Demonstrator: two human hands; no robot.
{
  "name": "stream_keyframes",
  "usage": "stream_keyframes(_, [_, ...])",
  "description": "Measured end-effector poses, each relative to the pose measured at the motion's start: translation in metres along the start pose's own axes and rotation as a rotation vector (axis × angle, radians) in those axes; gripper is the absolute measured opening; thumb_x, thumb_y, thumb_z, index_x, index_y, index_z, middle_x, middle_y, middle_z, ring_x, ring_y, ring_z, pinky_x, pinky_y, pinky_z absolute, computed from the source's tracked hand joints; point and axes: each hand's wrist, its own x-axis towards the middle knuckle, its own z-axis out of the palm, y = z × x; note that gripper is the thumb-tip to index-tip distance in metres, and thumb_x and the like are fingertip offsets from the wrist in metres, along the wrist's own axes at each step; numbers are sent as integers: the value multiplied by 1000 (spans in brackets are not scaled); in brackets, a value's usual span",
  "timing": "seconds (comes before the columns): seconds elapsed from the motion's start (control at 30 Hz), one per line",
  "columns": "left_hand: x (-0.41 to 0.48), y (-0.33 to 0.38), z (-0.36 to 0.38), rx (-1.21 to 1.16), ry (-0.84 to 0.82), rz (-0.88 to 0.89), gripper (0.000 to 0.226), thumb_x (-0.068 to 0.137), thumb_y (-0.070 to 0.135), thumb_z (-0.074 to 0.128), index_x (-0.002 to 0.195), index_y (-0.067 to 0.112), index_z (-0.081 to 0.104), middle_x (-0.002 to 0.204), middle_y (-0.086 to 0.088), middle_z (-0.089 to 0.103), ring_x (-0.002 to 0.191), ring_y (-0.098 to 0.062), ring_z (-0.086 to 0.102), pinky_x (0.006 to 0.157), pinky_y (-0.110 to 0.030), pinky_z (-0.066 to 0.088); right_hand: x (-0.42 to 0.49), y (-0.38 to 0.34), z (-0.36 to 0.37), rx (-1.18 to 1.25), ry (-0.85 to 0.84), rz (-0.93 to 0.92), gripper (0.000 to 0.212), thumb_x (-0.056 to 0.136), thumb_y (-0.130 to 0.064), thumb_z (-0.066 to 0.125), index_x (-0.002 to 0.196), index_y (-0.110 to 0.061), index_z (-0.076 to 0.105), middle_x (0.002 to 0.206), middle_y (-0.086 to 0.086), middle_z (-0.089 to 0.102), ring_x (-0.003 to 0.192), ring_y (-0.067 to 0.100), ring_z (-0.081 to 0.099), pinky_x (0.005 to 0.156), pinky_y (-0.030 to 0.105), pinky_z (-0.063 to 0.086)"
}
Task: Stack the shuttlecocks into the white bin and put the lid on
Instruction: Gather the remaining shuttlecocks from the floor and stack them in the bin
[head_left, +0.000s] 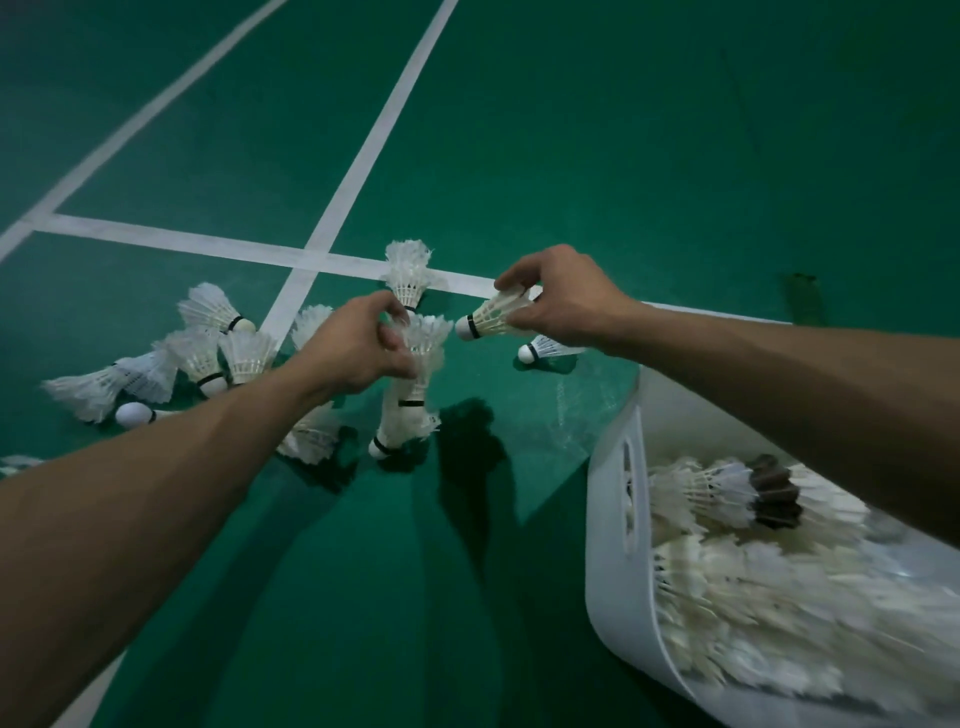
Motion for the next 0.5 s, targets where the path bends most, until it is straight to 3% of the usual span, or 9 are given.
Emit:
stream_keyframes(0.1, [-14,16,4,-204,54,-15,49,72,5,78,111,13,50,89,-9,67,76,-18,65,61,-25,47,-25,2,-17,36,46,-23,42,82,-7,71,123,-13,64,118,1,67,76,2,58,71,14,46])
stream_keyframes(0.2, [-25,34,7,-355,100,3,46,72,2,77,108,13,50,91,-12,67,87,-27,67,76,-39,56,-52,7,-33,77,106,-16,40,81,-7,72,119,-17,66,113,-1,67,76,-2,59,76,18,52])
stream_keyframes(0.27, [-32,49,8,-437,131,24,43,72,0,78,103,14,51,91,-15,68,90,-32,68,82,-47,57,-71,11,-45,96,139,-4,40,81,-7,73,119,-17,66,110,-3,67,73,-3,59,61,8,46])
stream_keyframes(0.33, [-39,68,7,-477,159,50,45,73,1,78,106,14,50,95,-15,67,90,-30,68,80,-44,58,-91,14,-59,131,174,14,41,80,-7,74,119,-18,66,108,-4,67,71,0,60,50,4,39])
stream_keyframes(0.5, [-66,130,6,-560,186,180,49,72,0,78,108,13,46,91,-12,64,82,-22,66,72,-30,58,-145,20,-100,185,234,36,46,77,-4,76,120,-16,65,106,-3,66,74,10,67,52,12,46])
